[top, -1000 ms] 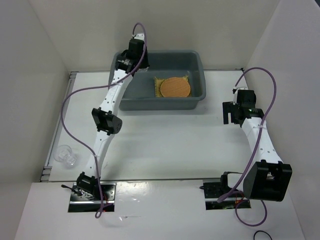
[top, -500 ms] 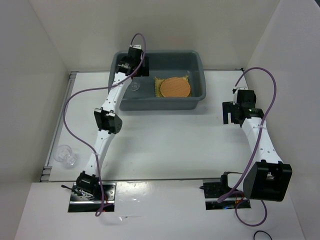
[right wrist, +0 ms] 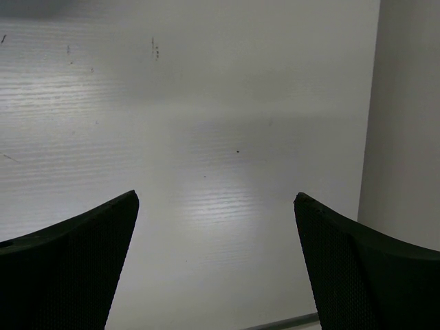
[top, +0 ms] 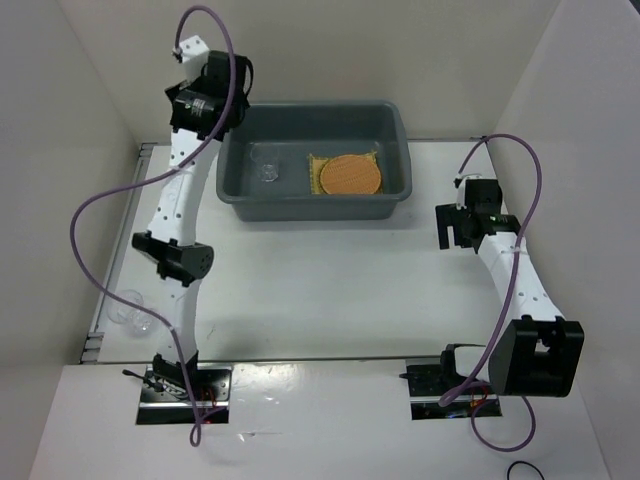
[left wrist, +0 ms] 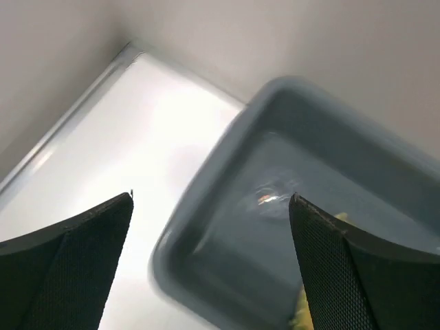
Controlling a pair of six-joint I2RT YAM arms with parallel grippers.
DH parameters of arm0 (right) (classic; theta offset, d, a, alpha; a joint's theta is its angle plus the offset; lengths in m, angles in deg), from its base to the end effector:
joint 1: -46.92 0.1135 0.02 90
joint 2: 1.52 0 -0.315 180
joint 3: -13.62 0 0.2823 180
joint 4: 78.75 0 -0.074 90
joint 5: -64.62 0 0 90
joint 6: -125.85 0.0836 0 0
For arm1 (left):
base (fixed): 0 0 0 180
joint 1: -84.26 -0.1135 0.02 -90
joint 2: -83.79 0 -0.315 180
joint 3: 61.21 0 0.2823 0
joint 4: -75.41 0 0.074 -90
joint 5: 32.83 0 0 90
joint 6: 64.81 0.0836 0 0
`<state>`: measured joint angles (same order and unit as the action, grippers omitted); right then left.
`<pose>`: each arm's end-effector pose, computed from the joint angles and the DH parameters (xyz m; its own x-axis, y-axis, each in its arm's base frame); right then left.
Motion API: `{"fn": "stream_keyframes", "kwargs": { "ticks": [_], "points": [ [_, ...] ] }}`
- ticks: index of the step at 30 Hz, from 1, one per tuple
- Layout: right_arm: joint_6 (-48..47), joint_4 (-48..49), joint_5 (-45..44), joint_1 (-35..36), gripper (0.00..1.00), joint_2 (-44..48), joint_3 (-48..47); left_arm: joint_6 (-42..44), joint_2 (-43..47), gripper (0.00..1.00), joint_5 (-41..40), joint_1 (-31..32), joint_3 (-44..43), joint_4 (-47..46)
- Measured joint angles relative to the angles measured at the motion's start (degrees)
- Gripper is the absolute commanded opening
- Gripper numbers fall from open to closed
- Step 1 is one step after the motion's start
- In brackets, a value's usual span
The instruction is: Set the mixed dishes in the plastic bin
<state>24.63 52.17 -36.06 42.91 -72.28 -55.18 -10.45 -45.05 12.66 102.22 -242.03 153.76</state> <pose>0.2947 -0.0362 0.2798 -0.7968 -0.1358 -0.5887 0.0305 0.9641 -0.2637 0.5043 -0.1019 0.5219 -0.1234 -0.3968 -0.9096 -0.5531 0.7885 -0.2690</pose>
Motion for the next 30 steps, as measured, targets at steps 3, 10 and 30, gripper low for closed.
{"fn": "stream_keyframes", "kwargs": {
  "ticks": [3, 10, 30],
  "points": [
    [-0.02, 0.02, 0.13, 1.42, 0.98, -0.59, 0.04, -5.79, 11.28, 1.00, -9.66, 2.19, 26.86, -1.16],
    [-0.17, 0.04, 0.09, 1.79, 0.98, -0.59, 0.52, 5.57, 47.56, 1.00, 0.13, -1.70, 98.29, -22.38],
    [-0.20, 0.07, 0.15, 2.78, 0.98, -1.79, 0.66, -10.25, 59.10, 1.00, 10.47, -18.78, 109.28, -17.77]
  ]
}}
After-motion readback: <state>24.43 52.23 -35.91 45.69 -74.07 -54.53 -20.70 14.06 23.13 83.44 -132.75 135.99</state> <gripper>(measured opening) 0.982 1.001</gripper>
